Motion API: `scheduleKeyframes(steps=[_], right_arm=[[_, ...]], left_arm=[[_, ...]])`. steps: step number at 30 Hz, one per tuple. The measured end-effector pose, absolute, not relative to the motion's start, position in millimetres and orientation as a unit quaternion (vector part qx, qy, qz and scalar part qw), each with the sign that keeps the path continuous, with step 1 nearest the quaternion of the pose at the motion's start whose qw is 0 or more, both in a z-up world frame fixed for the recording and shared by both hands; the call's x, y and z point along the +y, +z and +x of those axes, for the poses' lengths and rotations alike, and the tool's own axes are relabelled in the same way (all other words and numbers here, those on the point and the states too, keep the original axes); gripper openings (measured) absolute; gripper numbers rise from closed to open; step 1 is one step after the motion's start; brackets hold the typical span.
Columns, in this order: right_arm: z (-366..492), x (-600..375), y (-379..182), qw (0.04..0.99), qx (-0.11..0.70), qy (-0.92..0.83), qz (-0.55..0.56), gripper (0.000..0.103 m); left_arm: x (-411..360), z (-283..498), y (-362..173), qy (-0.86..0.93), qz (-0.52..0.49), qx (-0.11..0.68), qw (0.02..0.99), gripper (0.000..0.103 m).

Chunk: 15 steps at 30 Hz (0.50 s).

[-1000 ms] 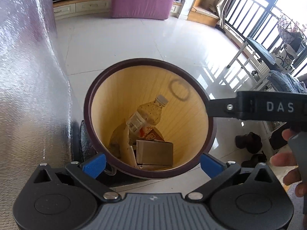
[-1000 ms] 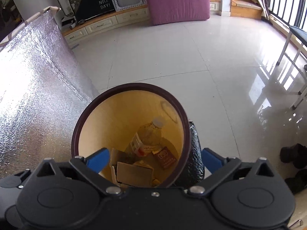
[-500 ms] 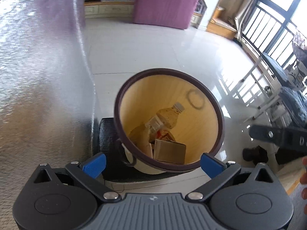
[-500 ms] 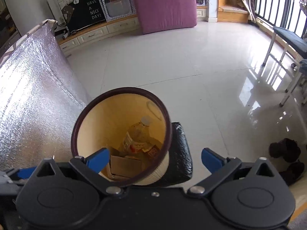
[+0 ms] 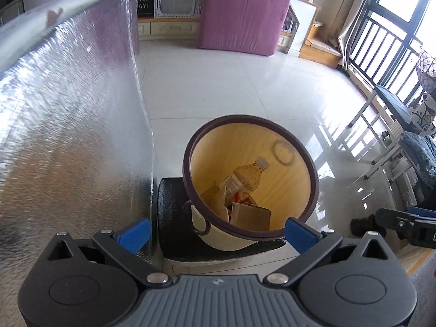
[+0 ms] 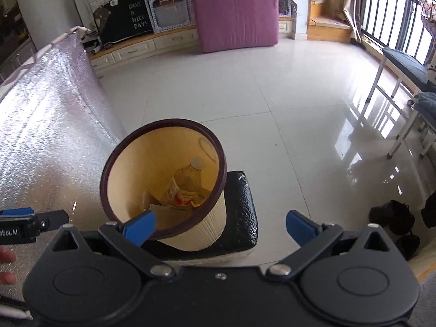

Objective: Collect trash
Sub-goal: 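Raise both open tools up and away from the wastebasket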

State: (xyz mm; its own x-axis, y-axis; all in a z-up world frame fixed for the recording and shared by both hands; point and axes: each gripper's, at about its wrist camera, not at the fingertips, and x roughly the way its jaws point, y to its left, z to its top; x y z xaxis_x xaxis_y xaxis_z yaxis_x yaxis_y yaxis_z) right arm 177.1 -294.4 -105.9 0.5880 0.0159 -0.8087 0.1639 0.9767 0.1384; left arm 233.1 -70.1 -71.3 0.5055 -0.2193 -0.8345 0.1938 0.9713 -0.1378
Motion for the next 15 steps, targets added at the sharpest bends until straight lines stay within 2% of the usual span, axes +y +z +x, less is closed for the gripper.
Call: scheduleKeyframes(steps=[15], right_arm=[[118, -294, -48, 0.907, 0.408, -0.037, 0.094, 0.103]], left_arm=[[-57, 175, -12, -0.134, -0.008, 0.433, 0.891, 0.103]])
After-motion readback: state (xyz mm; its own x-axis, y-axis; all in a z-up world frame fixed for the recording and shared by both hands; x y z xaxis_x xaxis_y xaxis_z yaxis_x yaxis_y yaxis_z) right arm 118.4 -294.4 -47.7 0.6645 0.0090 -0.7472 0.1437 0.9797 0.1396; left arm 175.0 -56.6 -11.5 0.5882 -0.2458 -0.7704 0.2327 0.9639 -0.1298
